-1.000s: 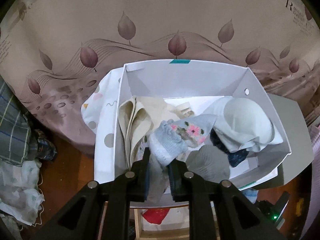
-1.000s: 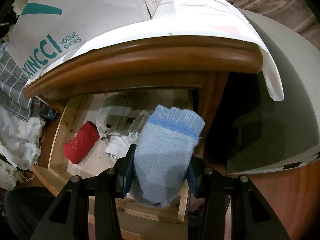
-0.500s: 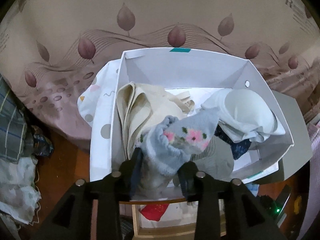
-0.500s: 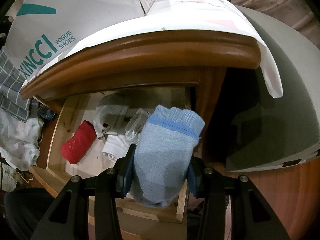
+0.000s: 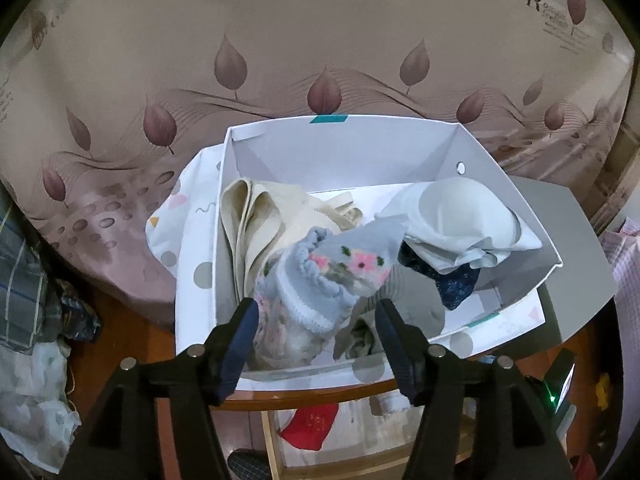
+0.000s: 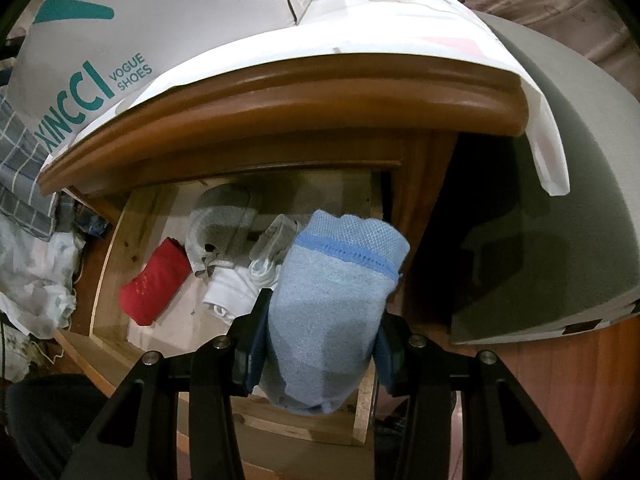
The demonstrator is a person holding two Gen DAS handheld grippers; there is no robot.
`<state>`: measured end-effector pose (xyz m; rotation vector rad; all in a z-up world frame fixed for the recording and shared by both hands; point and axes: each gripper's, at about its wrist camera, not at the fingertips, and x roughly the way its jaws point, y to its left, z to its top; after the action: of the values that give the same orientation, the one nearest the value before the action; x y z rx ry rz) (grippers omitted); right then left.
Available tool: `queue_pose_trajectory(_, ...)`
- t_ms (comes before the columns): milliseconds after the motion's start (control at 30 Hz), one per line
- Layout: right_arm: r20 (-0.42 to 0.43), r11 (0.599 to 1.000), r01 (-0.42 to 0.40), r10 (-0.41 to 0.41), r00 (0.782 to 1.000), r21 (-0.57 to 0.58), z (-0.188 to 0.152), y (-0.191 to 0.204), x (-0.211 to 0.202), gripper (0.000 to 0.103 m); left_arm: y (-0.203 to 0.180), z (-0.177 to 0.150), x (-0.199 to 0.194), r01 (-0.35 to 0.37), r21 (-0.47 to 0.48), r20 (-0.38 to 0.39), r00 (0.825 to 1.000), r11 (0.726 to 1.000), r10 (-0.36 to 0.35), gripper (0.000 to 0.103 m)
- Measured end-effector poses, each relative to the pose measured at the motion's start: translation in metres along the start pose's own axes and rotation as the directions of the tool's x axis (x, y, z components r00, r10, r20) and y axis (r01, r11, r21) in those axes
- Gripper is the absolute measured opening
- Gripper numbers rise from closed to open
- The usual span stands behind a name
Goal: Take underwear out of drawer
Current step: 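Open the left gripper to drop the white floral underwear into the shoe box, then withdraw the open left gripper from the shoe box toward the drawer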
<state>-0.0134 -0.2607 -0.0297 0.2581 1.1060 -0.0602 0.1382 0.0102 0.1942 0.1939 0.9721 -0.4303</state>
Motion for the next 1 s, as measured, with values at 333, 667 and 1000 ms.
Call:
queue_pose_trajectory(333, 0.0, 1.0, 0.0, 0.0, 1.0, -0.009, 0.001, 0.003, -0.001, 0.042, 0.003, -0.001, -0.016, 0.043, -0.037, 0.029, 0.999, 0.998, -0.042, 0.067)
queue_pose_trajectory(667, 0.004, 1.0, 0.002, -0.002, 1.0, -0.01, 0.001, 0.006, 0.001, 0.042, 0.004, -0.008, -0.041, 0.121, -0.039, 0.136, 0.984, 0.992, -0.115, 0.067)
queue_pose_trajectory(1000, -0.005, 0.999, 0.03, -0.03, 1.0, -0.012, -0.001, 0.008, 0.003, 0.042, 0.007, -0.057, -0.085, -0.175, -0.09, 0.322, 0.927, 0.981, 0.194, 0.067)
